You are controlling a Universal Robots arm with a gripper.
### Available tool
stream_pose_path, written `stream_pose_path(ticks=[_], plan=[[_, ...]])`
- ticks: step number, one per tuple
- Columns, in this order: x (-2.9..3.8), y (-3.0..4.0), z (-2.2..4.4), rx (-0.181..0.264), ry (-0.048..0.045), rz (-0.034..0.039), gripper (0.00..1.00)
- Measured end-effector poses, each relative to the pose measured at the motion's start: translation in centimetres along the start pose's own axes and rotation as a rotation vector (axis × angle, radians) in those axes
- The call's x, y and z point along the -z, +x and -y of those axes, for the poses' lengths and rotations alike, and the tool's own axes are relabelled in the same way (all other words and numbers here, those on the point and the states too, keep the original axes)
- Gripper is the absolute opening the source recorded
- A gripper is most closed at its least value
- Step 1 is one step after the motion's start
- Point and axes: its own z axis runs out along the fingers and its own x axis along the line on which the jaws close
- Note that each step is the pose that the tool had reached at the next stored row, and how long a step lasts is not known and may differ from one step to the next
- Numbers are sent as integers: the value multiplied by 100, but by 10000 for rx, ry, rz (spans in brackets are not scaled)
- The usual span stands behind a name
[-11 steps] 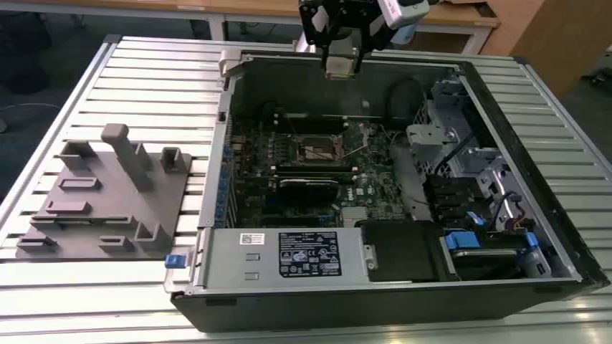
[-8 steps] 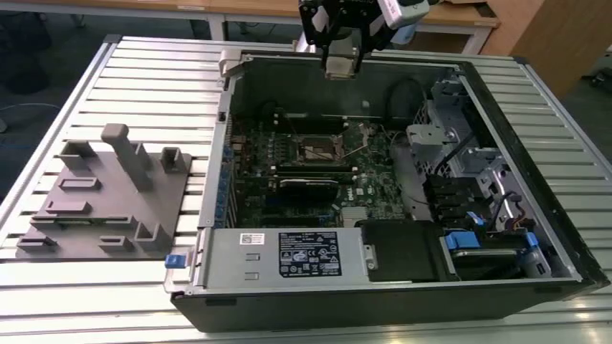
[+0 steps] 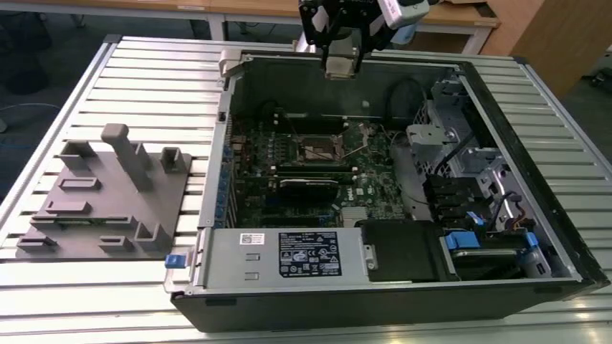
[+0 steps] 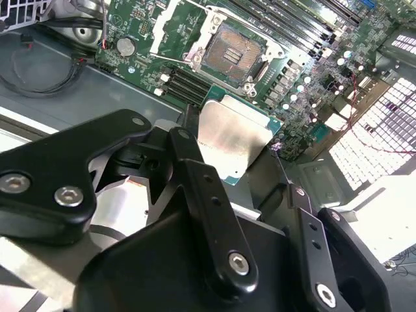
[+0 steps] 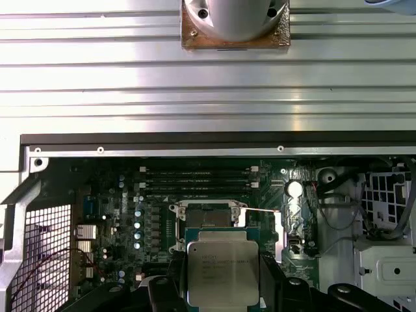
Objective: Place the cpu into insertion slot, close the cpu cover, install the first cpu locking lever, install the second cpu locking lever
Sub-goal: 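Place the cpu into insertion slot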
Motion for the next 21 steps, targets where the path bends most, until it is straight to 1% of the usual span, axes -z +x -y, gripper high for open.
stream_pose_path(ticks=[3, 5, 12, 16, 21], plan=[[-11, 0, 1, 1, 1, 0, 54], [-35, 0, 3, 1, 1, 0, 54], [-78, 1, 7, 50, 78, -3, 54], [-118, 4, 11, 142, 90, -9, 54], [-184, 21, 17, 324, 92, -12, 54]])
